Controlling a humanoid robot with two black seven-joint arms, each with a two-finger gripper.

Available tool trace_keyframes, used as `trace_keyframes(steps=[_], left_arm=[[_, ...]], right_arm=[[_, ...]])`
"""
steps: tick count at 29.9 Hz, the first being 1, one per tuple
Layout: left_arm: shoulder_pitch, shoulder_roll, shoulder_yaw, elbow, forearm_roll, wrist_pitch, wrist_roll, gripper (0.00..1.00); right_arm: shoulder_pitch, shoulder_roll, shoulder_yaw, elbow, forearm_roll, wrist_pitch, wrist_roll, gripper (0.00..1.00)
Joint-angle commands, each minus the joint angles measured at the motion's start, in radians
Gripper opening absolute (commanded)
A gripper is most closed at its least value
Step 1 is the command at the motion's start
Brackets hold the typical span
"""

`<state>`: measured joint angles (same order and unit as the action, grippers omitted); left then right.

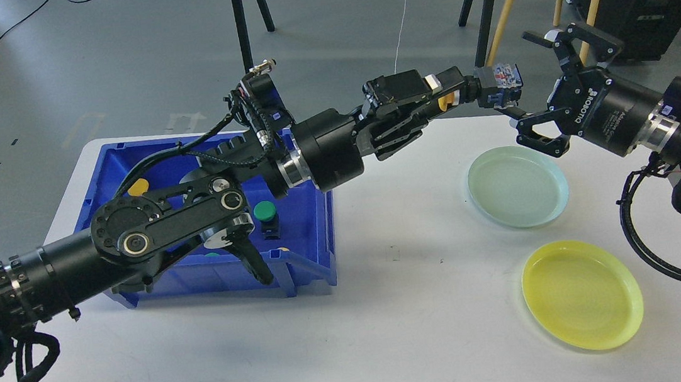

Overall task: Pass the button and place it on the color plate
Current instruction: 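Close the right gripper on the yellow button held by the left gripper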

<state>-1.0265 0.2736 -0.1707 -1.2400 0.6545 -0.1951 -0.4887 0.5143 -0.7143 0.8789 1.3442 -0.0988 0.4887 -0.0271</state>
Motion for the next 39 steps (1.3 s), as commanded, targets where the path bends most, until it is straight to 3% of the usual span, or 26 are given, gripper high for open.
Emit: trace_keyframes(steps=[1, 10, 39], left_arm=[[-0.001, -0.004, -0.001, 0.002, -0.006, 0.0, 0.0, 0.07], [-0.006, -0.008, -0.003, 0.022, -0.009, 0.0, 0.0, 0.07], [-0.01, -0.01, -0.003, 0.03, -0.01, -0.001, 0.0, 0.08]], right_arm=[[-0.023, -0.043, -0.005, 0.076, -0.001, 0.0, 0.033, 0.99], [-0.092, -0.171, 0.046, 0.222, 0.007, 0.0, 0.148, 0.99], [-0.053, -0.194, -0.021, 0.291, -0.016, 0.0, 0.144, 0.98]])
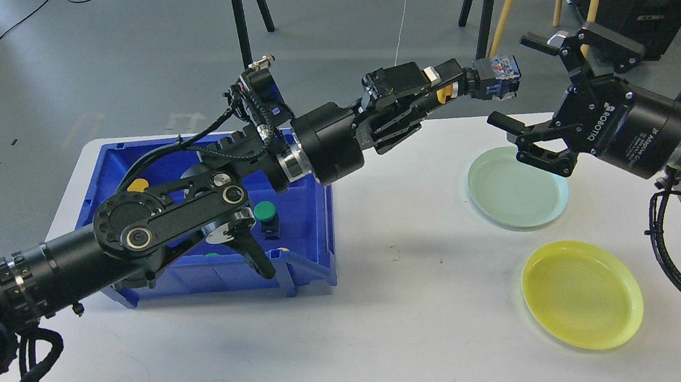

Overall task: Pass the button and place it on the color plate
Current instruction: 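Close the right gripper on the yellow button held by the left gripper, then carry the yellow button with the right gripper onto the yellow plate, release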

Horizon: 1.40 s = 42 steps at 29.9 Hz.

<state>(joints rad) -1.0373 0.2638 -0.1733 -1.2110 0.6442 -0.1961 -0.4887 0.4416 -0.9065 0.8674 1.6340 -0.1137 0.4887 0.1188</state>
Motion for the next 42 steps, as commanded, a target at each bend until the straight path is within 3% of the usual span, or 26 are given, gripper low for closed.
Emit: trace_keyframes(steps=[1, 6, 10, 12, 18, 22, 28, 29, 31, 34, 36, 42], left_arm=[[0.0, 0.0, 0.0, 0.001, 0.0, 0.0, 0.0, 0.08], [0.0, 0.0, 0.0, 0.001, 0.0, 0.0, 0.0, 0.08], [0.0, 0.0, 0.0, 0.001, 0.0, 0.0, 0.0, 0.08], [0.0, 0.0, 0.0, 0.001, 0.0, 0.0, 0.0, 0.08], [0.0, 0.0, 0.0, 0.001, 0.0, 0.0, 0.0, 0.09], [0.002, 0.0, 0.0, 0.001, 0.002, -0.002, 0.0, 0.1], [0.003, -0.001, 0.003, 0.001, 0.003, -0.005, 0.0, 0.14], [0.003, -0.001, 0.003, -0.001, 0.003, -0.005, 0.0, 0.18], [0.005, -0.001, 0.001, -0.002, 0.003, -0.003, 0.0, 0.42], [0.005, -0.006, -0.003, -0.002, 0.0, -0.003, 0.0, 0.63], [0.005, -0.009, -0.003, -0.002, 0.0, -0.003, 0.0, 0.7], [0.006, -0.011, -0.005, -0.002, -0.029, 0.004, 0.0, 0.77]], right_arm=[[0.029, -0.002, -0.019, 0.003, -0.001, 0.0, -0.002, 0.98], [0.095, -0.002, -0.097, 0.004, -0.003, 0.0, -0.002, 0.96], [0.124, 0.0, -0.126, 0.003, -0.003, 0.0, -0.002, 0.88], [0.126, 0.0, -0.126, 0.003, -0.003, 0.0, -0.002, 0.76], [0.124, -0.002, -0.122, 0.0, -0.018, 0.0, -0.001, 0.2], [0.124, 0.0, -0.126, 0.001, -0.034, 0.0, -0.002, 0.02], [0.124, 0.0, -0.128, 0.0, -0.034, 0.0, -0.002, 0.01], [0.124, 0.0, -0.128, 0.001, -0.034, 0.0, -0.002, 0.01], [0.124, -0.003, -0.126, 0.001, -0.034, 0.0, -0.002, 0.01], [0.124, -0.008, -0.126, 0.001, -0.034, 0.0, -0.002, 0.0], [0.123, -0.011, -0.126, 0.0, -0.032, 0.0, -0.002, 0.0], [0.108, -0.029, -0.114, 0.0, -0.031, 0.0, -0.002, 0.0]])
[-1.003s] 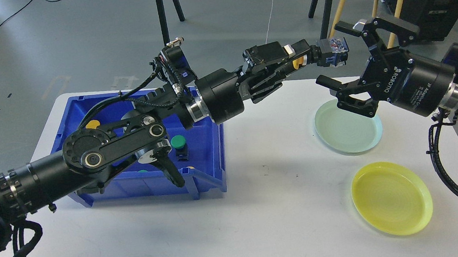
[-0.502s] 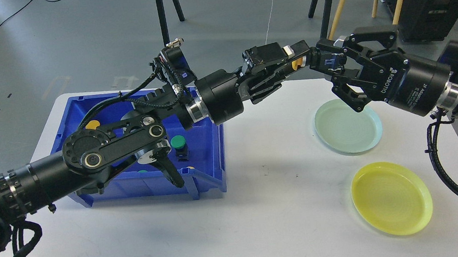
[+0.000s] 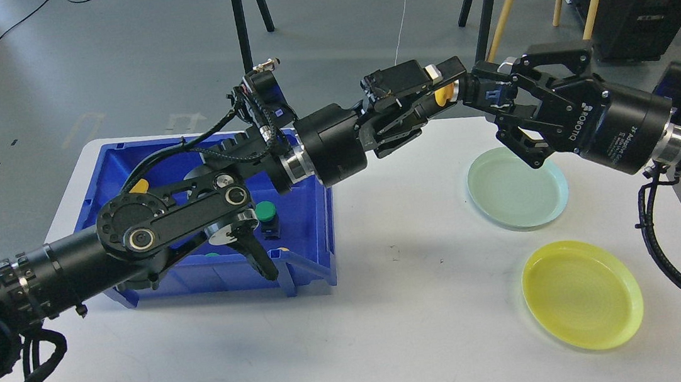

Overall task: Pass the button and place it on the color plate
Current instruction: 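Carry the yellow button with the right gripper onto the yellow plate, release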

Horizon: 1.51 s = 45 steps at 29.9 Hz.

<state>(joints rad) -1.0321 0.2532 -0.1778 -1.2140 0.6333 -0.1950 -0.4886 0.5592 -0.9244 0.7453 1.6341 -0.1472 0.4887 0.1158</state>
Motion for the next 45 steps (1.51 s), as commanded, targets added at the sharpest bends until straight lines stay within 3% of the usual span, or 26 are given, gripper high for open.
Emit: trace_keyframes(steps=[1, 10, 16, 20, 22, 26, 29, 31, 36, 37, 41, 45], left_arm=[[0.001, 0.0, 0.0, 0.002, -0.023, 0.005, 0.0, 0.77], [0.004, 0.0, 0.0, 0.002, -0.026, 0.008, 0.0, 0.78], [0.006, -0.002, 0.0, 0.002, -0.026, 0.008, 0.0, 0.79], [0.006, -0.002, 0.0, 0.002, -0.026, 0.006, 0.0, 0.79], [0.004, -0.002, 0.0, 0.002, -0.026, 0.008, 0.0, 0.79], [-0.002, -0.002, 0.003, 0.004, -0.026, 0.018, 0.0, 0.79], [-0.006, 0.021, 0.015, -0.008, -0.017, 0.104, 0.0, 0.79], [-0.04, 0.079, 0.04, -0.019, -0.015, 0.14, 0.0, 0.79], [-0.123, 0.276, 0.198, -0.052, -0.007, 0.149, 0.0, 0.79], [-0.131, 0.315, 0.218, -0.052, 0.002, 0.149, 0.0, 0.79], [-0.173, 0.486, 0.349, -0.045, 0.132, 0.141, 0.0, 0.79], [-0.226, 0.575, 0.504, 0.002, 0.29, 0.138, 0.0, 0.79]], right_arm=[[-0.015, -0.014, 0.009, -0.002, 0.003, 0.0, 0.002, 0.0], [-0.209, -0.056, 0.068, -0.046, -0.105, -0.01, -0.004, 0.0], [-0.352, -0.056, 0.037, -0.125, -0.37, -0.27, -0.057, 0.0], [-0.389, -0.054, -0.016, -0.154, -0.377, -0.393, -0.146, 0.0], [-0.387, -0.053, -0.056, -0.18, -0.377, -0.413, -0.177, 0.0], [-0.381, -0.051, -0.107, -0.223, -0.381, -0.415, -0.186, 0.0], [-0.36, -0.027, -0.118, -0.253, -0.384, -0.411, -0.2, 0.01], [-0.352, -0.007, -0.118, -0.26, -0.384, -0.409, -0.205, 0.16], [-0.349, -0.002, -0.115, -0.255, -0.376, -0.406, -0.205, 0.7], [-0.349, -0.002, -0.113, -0.254, -0.374, -0.404, -0.205, 0.77], [-0.346, -0.002, -0.107, -0.246, -0.367, -0.392, -0.2, 0.89], [-0.344, -0.01, -0.072, -0.223, -0.351, -0.364, -0.197, 0.96]])
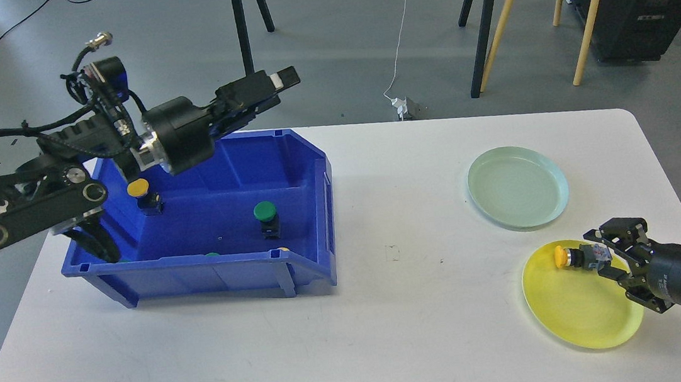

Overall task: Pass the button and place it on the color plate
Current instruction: 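Carry the yellow button with the right gripper onto the yellow plate, release, then move the left gripper over the green button in the bin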

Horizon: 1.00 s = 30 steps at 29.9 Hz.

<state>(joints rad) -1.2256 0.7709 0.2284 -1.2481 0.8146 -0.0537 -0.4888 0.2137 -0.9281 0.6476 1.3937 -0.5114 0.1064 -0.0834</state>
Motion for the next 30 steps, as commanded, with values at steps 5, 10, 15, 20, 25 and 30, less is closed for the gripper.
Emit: trace_keyframes(steps=[5, 10, 15, 20, 25, 30], left_arm=[[-0.04, 0.044, 0.3, 0.174, 0.316, -0.046, 0.0, 0.79], [-0.04, -0.096, 0.437, 0.338, 0.344, -0.061, 0.0, 0.79], [-0.064, -0.225, 0.538, 0.47, 0.344, -0.07, 0.0, 0.79], [-0.118, -0.272, 0.543, 0.489, 0.35, -0.15, 0.0, 0.79], [-0.173, -0.347, 0.548, 0.489, 0.351, -0.187, 0.0, 0.79], [-0.21, -0.435, 0.548, 0.505, 0.339, -0.244, 0.0, 0.79]], right_arm=[[0.0, -0.003, 0.17, 0.041, 0.212, 0.064, 0.002, 0.97], [-0.001, 0.06, 0.375, 0.039, 0.463, 0.185, 0.002, 0.98], [0.0, 0.117, 0.497, 0.031, 0.628, 0.248, -0.004, 0.98], [0.001, 0.121, 0.503, 0.028, 0.63, 0.252, -0.004, 0.98], [0.0, 0.123, 0.5, 0.018, 0.63, 0.254, -0.004, 0.98], [0.0, 0.124, 0.501, 0.013, 0.63, 0.254, -0.004, 0.98]])
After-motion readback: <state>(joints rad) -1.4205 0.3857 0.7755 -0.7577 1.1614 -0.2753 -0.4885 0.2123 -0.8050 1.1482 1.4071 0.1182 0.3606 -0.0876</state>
